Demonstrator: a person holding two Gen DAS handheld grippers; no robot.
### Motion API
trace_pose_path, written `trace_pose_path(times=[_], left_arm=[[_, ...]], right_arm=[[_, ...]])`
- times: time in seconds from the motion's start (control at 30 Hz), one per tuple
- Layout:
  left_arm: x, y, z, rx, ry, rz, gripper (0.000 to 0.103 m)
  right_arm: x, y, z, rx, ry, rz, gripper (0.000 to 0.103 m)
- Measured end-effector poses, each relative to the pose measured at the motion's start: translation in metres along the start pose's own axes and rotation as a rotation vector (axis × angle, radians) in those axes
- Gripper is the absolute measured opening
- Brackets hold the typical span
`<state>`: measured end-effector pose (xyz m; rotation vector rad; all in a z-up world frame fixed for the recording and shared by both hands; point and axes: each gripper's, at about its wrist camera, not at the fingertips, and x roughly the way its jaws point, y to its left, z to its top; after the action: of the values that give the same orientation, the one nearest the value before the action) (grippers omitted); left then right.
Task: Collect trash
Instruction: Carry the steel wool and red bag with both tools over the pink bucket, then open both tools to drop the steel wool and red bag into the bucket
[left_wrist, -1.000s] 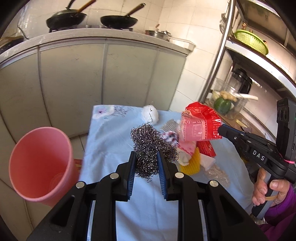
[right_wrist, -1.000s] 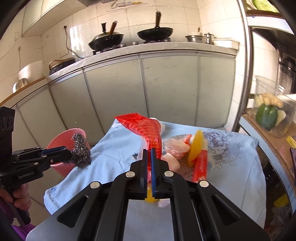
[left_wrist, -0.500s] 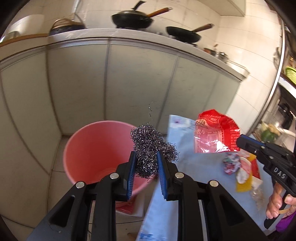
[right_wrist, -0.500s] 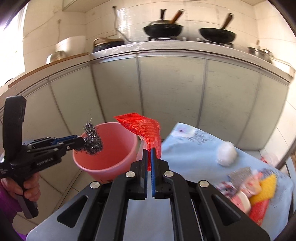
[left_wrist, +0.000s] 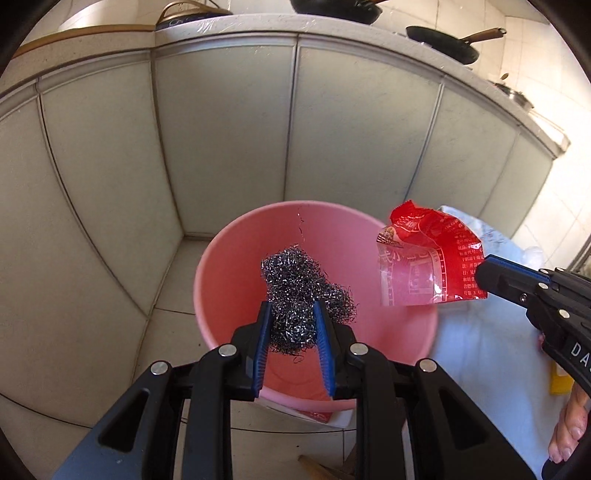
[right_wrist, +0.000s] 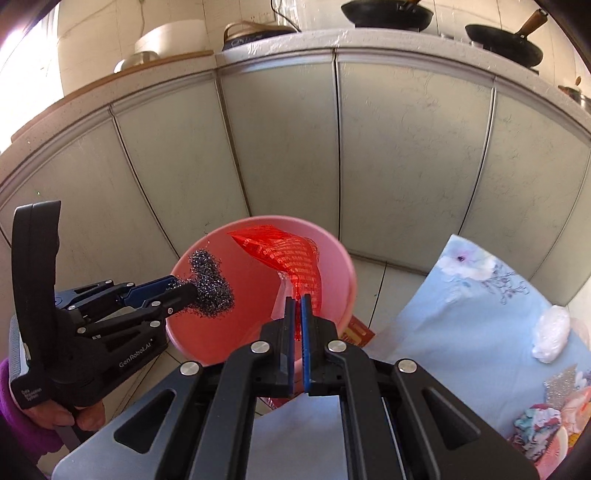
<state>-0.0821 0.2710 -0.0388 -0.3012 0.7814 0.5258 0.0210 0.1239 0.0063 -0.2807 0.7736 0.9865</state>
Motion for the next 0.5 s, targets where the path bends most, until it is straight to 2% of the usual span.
trace_pose_path(times=[0.2,0.5], left_arm=[[0.022,0.002,-0.001,-0.024,0.057,0.028,0.024],[0.026,-0.006,-0.005,-0.014,0.066,0.066,0.030]], right_arm=[[0.026,0.005,-0.004,-0.002,0.060,-0.004,0.003],[0.045,0.006,-0.007,0.004,0.111,-0.011,0.004]])
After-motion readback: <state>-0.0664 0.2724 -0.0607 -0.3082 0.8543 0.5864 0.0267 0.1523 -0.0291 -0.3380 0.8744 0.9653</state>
